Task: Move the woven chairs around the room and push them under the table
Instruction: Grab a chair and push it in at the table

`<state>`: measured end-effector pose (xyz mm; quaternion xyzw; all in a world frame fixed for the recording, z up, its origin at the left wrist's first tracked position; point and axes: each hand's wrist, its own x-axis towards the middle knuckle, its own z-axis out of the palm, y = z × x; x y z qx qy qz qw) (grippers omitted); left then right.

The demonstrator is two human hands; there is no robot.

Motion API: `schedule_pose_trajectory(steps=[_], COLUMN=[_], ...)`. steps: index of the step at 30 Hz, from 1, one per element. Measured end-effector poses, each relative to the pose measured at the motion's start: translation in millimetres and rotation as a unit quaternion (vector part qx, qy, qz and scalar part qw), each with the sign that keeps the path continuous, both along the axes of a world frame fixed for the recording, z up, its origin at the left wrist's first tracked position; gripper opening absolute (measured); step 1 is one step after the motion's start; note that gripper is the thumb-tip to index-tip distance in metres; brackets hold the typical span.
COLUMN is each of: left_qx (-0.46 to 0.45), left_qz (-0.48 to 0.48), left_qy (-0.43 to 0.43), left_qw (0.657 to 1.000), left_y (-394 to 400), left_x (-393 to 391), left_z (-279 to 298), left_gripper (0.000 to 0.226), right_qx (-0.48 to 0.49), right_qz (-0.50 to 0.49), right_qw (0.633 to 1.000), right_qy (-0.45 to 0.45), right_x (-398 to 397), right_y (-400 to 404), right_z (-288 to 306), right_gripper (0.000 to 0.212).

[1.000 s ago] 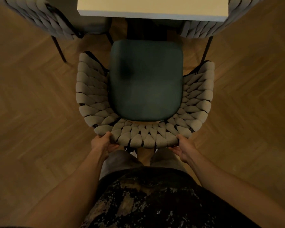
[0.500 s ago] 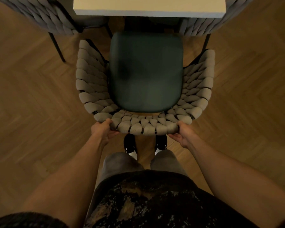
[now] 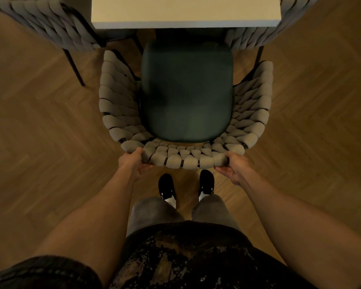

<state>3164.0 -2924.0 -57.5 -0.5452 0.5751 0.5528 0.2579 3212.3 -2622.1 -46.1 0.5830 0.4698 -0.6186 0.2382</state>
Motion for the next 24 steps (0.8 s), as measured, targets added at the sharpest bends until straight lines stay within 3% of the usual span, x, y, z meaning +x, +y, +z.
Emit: schedule_pose_trajectory(steps=[6, 9, 24], left_qx=[-0.032, -0.075, -0.027], left_qz=[-0.031, -0.045, 0.027], left_qy=[-0.026, -0.023, 0.018], left_qw=[0.999, 0.996, 0.999], left_y=[-2.5, -4.9, 0.0], left_x=[-19.0, -19.2, -11.2], left_z=[-2.4, -8.8, -11.0], left_gripper=[0.067, 0.063, 0.05], right_qx=[-0.015, -0.008, -0.005], right_qz=[0.019, 0.01, 0.003], right_qw=[1.0, 1.0, 1.0], right_qy=[-0.003, -0.006, -0.004], right_x=[-0.4, -0.8, -0.6], right_y=[4.4, 3.3, 5.0], right_z=[0.9, -2.3, -4.5], right_gripper=[0.021, 0.018, 0.018])
